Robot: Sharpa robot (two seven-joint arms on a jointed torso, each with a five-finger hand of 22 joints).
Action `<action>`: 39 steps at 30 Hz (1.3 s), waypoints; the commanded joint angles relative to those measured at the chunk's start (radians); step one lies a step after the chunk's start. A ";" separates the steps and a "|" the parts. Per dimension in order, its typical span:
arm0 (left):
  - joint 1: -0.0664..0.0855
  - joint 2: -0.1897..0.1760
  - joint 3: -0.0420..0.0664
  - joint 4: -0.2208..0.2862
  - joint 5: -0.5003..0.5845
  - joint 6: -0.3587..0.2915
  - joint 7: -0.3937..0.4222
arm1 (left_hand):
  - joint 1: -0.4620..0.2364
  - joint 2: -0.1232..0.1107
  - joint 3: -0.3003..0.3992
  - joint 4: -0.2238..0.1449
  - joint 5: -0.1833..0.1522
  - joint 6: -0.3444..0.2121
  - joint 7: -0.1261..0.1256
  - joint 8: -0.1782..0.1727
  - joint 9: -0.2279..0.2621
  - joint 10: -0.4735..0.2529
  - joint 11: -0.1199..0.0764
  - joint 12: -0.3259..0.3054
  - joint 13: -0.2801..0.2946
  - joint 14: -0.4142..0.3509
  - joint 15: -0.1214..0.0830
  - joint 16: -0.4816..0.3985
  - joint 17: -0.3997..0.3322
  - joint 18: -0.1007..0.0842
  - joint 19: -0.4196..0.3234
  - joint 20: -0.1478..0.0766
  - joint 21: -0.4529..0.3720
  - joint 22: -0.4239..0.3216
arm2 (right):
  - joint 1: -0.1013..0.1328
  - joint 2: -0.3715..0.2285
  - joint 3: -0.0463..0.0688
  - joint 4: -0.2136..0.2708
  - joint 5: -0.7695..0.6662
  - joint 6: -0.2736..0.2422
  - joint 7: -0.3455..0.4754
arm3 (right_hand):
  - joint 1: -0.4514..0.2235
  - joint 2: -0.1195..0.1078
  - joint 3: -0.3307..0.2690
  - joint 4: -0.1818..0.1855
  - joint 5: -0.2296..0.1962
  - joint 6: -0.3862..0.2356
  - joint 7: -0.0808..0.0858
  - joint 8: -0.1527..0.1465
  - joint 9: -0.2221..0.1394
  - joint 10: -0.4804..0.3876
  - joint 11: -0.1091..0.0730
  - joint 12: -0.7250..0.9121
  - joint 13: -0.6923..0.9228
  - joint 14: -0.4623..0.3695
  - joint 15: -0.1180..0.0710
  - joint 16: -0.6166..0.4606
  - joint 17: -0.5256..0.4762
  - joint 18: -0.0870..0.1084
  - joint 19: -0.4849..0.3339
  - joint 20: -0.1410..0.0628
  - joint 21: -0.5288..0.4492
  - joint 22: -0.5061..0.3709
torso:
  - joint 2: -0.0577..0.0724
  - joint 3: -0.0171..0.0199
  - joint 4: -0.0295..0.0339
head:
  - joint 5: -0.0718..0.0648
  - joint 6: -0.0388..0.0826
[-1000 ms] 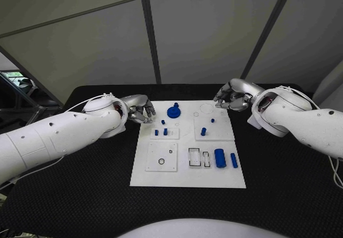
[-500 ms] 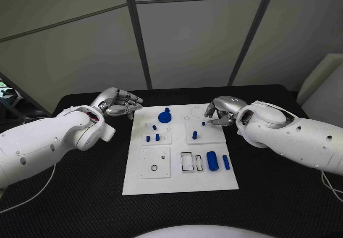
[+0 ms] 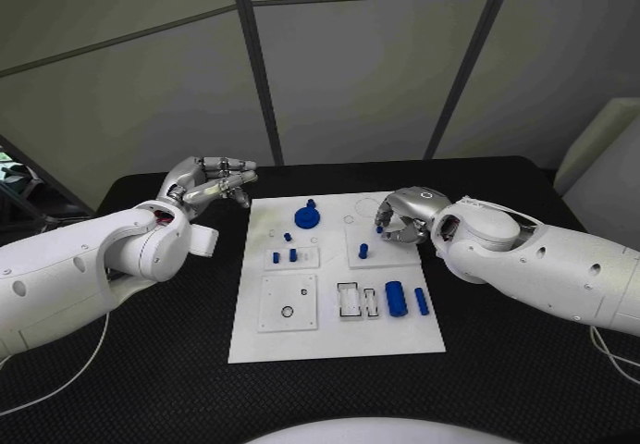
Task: Assemble the parts on the task board
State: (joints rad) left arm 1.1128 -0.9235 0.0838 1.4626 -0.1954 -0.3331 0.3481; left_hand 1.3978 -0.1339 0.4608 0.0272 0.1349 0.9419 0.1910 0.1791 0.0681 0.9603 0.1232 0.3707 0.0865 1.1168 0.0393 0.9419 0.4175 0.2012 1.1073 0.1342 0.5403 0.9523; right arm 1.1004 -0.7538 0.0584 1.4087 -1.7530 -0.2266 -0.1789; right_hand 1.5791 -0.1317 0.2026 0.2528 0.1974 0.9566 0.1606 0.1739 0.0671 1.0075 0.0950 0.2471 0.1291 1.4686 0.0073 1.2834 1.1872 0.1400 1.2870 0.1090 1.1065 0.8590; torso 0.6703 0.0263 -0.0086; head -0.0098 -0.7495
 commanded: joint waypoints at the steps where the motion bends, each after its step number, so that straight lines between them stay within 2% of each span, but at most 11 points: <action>1: 0.001 0.000 0.001 0.002 0.069 -0.008 0.046 | 0.002 0.003 -0.002 -0.007 0.000 0.002 0.004 0.001 -0.001 0.007 0.002 0.002 0.002 -0.008 -0.001 -0.005 -0.001 -0.018 -0.008 0.000 -0.005 -0.001 | 0.001 0.005 0.000 -0.001 -0.031 -0.011 -0.003 | 0.005 -0.002 0.009 -0.001 0.003 0.003 0.005 -0.005 0.001 0.002 0.007 -0.003 -0.004 0.036 0.006 0.006 0.000 -0.009 -0.001 0.005 0.004 0.001 | -0.001 -0.0001 0.0007 | 0.001 -0.004; 8: 0.001 0.003 0.001 0.001 0.072 -0.001 0.044 | 0.002 0.002 -0.003 -0.008 0.000 0.000 0.005 0.000 -0.002 0.005 0.003 0.003 0.001 -0.009 0.000 -0.007 -0.003 -0.018 -0.009 0.000 -0.007 -0.002 | 0.000 0.014 0.000 -0.008 -0.032 -0.004 -0.007 | 0.014 0.006 0.039 -0.011 -0.004 0.013 0.005 -0.012 0.002 0.017 0.007 -0.007 -0.019 0.036 0.005 0.011 0.004 -0.010 0.000 0.005 0.009 0.007 | -0.001 -0.0004 0.0008 | 0.004 -0.007; 11: 0.001 0.004 0.001 0.001 0.072 -0.007 0.047 | 0.001 0.003 -0.003 -0.008 0.000 -0.002 0.005 -0.001 -0.002 0.004 0.003 0.003 0.001 -0.010 0.000 -0.008 -0.005 -0.018 -0.009 0.001 -0.008 -0.003 | 0.000 0.017 0.000 -0.008 -0.040 -0.001 -0.019 | 0.041 0.014 0.081 -0.034 -0.005 0.027 0.004 -0.015 0.003 0.037 0.004 -0.006 -0.028 0.038 0.002 0.019 0.013 -0.012 0.008 0.001 0.024 0.026 | -0.001 0.0001 0.0008 | 0.006 -0.008; 18: 0.001 0.005 0.001 0.001 0.072 -0.019 0.053 | 0.004 0.003 -0.004 -0.010 0.000 -0.005 0.007 -0.003 -0.003 0.001 0.004 0.004 0.001 -0.011 0.001 -0.010 -0.007 -0.018 -0.010 0.001 -0.010 -0.005 | 0.000 0.017 0.000 -0.005 -0.061 0.017 -0.037 | 0.041 0.016 0.146 -0.070 -0.016 0.085 -0.009 -0.003 0.010 0.102 -0.012 0.002 -0.035 0.040 -0.009 0.027 0.017 -0.021 0.031 -0.006 0.070 0.082 | -0.001 0.0000 -0.0002 | 0.008 -0.011; 24: 0.001 0.009 0.001 0.003 0.072 -0.029 0.057 | 0.006 0.005 -0.003 -0.012 0.001 -0.006 0.008 -0.003 -0.002 0.000 0.005 0.005 0.001 -0.011 0.001 -0.010 -0.008 -0.018 -0.010 0.000 -0.011 -0.005 | 0.000 0.020 0.000 -0.004 -0.072 0.036 -0.044 | 0.026 0.014 0.172 -0.093 -0.031 0.114 -0.018 0.001 0.013 0.134 -0.022 -0.004 -0.035 0.040 -0.016 0.028 0.015 -0.023 0.036 -0.012 0.085 0.101 | -0.001 0.0000 0.0000 | 0.008 -0.012; 39: 0.001 0.011 0.001 0.000 0.072 -0.021 0.051 | 0.006 0.004 -0.005 -0.014 0.000 -0.008 0.010 -0.004 -0.002 -0.002 0.006 0.006 0.000 -0.012 0.002 -0.012 -0.011 -0.018 -0.010 0.001 -0.012 -0.007 | 0.000 0.028 0.000 -0.005 -0.079 0.080 -0.062 | -0.028 -0.008 0.203 -0.114 -0.043 0.095 -0.010 -0.034 0.004 0.122 -0.012 -0.049 -0.048 0.040 -0.008 0.030 0.012 -0.025 0.031 -0.008 0.091 0.108 | -0.001 -0.0001 0.0005 | 0.006 -0.019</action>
State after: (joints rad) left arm 1.1121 -0.9132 0.0839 1.4623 -0.1282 -0.3564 0.3853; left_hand 1.3978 -0.1340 0.4580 0.0192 0.1350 0.9379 0.1948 0.1791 0.0673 0.9603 0.1233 0.3707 0.0863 1.1132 0.0429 0.9354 0.4078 0.2009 1.1038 0.1378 0.5327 0.9471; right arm 1.1017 -0.7262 0.0602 1.4035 -1.8200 -0.1841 -0.2251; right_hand 1.5578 -0.1394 0.4018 0.1386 0.1597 1.0570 0.1506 0.1433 0.0719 1.1326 0.0770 0.2008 0.0823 1.4649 -0.0039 1.3066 1.1997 0.1239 1.3175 0.0967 1.1917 0.9667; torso 0.6692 0.0262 -0.0081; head -0.0046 -0.7672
